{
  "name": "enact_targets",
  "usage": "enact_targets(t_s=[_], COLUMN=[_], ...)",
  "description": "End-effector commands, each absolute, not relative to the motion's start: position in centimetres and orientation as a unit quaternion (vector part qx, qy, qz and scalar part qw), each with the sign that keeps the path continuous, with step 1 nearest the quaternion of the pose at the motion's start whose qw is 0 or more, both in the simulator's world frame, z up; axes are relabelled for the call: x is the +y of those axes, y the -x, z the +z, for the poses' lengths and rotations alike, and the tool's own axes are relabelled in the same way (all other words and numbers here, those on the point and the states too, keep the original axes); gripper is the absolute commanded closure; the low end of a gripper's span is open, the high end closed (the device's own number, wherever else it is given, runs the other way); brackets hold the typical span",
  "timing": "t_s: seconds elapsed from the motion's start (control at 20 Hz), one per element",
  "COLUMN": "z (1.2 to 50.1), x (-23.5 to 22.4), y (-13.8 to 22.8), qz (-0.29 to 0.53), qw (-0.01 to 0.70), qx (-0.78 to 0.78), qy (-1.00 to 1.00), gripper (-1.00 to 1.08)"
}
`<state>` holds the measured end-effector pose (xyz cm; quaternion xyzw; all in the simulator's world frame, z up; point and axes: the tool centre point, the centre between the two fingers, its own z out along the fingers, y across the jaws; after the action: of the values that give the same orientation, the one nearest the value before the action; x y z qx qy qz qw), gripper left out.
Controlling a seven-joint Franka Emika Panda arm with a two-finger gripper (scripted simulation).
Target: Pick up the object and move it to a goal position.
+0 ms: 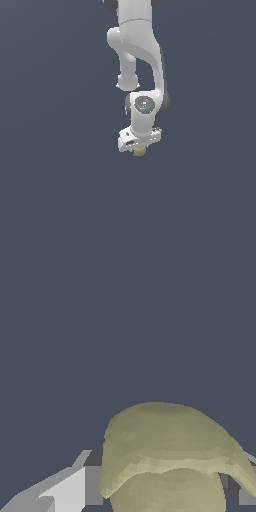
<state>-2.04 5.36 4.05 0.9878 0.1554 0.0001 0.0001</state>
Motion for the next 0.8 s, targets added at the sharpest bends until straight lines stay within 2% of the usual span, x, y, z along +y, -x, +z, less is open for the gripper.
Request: enact_targets(t_s=[0.0, 0.4, 0.75], z=[4.0, 4.3, 7.1], x=[5.4, 5.2, 3.7], y=[2.0, 1.9, 1.0], qz=[0.000, 0.000, 0.000], qw=[0.000, 0.000, 0.000], qx=[0.156, 0.156, 0.156], qy=[-0.988, -0.988, -0.988], gripper=[1.08, 1.08, 1.08])
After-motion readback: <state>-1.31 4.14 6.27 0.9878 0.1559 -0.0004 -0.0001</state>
